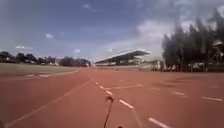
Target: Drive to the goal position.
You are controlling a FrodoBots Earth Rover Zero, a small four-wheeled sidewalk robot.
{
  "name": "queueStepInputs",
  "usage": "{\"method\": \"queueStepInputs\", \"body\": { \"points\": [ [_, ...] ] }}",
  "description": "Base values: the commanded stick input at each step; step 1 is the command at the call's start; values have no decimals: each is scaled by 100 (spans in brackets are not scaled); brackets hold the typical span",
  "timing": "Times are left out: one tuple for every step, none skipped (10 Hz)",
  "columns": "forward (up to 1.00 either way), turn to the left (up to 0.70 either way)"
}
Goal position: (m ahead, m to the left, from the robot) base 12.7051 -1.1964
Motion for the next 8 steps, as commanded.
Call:
{"method": "queueStepInputs", "body": {
  "points": [
    [70,0],
    [70,0],
    [70,0],
    [70,0],
    [70,0],
    [70,0],
    [70,0],
    [70,0]
  ]
}}
